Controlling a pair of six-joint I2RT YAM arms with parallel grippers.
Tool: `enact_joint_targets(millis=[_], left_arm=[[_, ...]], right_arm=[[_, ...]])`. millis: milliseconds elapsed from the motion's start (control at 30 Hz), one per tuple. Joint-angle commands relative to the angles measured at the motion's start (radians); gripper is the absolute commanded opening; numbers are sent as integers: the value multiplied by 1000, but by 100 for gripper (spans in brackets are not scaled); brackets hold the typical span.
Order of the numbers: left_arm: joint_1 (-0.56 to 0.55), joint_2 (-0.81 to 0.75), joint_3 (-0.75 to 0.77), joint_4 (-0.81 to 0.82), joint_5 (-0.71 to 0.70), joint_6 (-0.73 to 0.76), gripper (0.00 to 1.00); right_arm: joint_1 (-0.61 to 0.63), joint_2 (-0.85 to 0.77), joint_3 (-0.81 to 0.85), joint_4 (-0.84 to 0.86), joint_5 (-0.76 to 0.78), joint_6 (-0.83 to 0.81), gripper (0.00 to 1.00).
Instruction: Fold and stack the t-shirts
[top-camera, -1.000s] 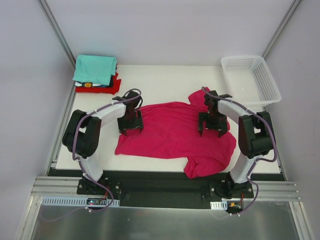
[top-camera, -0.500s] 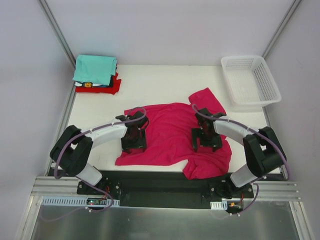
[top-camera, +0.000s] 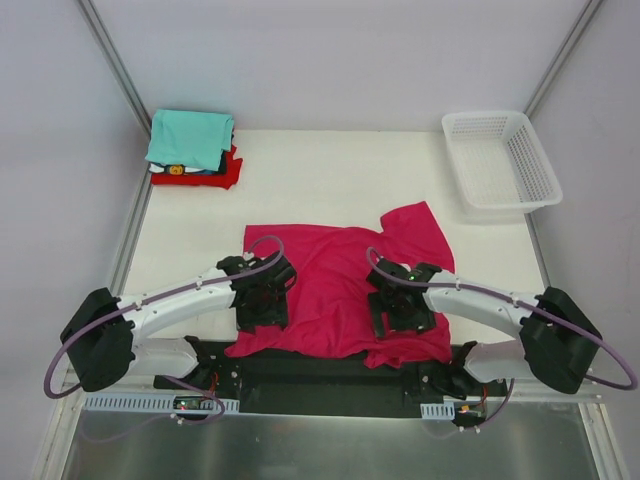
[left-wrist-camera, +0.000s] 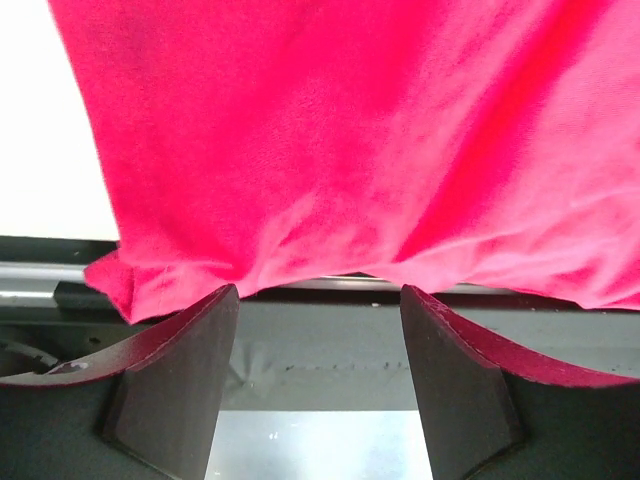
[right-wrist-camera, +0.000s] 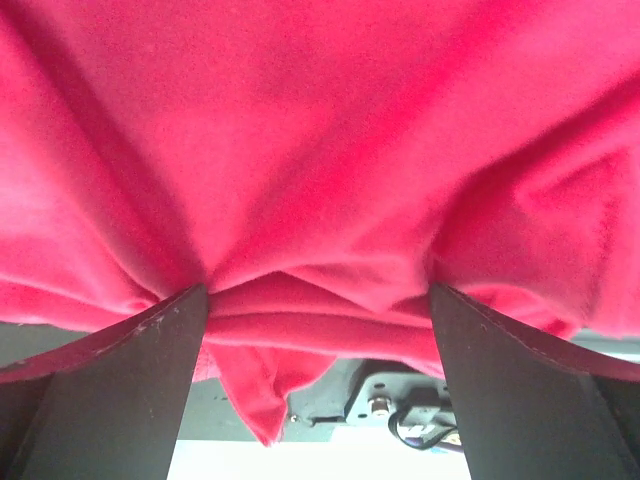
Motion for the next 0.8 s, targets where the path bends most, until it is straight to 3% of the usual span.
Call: enact_joint_targets(millis=[0, 200, 300, 500, 767], left_arm=[[-7, -11, 164, -146, -114, -12, 66], [48, 179, 476, -175, -191, 106, 71], [109, 268, 614, -154, -214, 187, 73], [261, 421, 749, -97, -142, 305, 73], [343, 541, 849, -80, -76, 367, 71]], right_arm=[[10, -98, 126, -170, 97, 84, 96], [-79, -60, 435, -269, 149, -48, 96], [-211, -25, 520, -231, 108, -178, 96], [-574, 132, 638, -151, -81, -370, 96], [-758, 441, 864, -108, -270, -473, 96]])
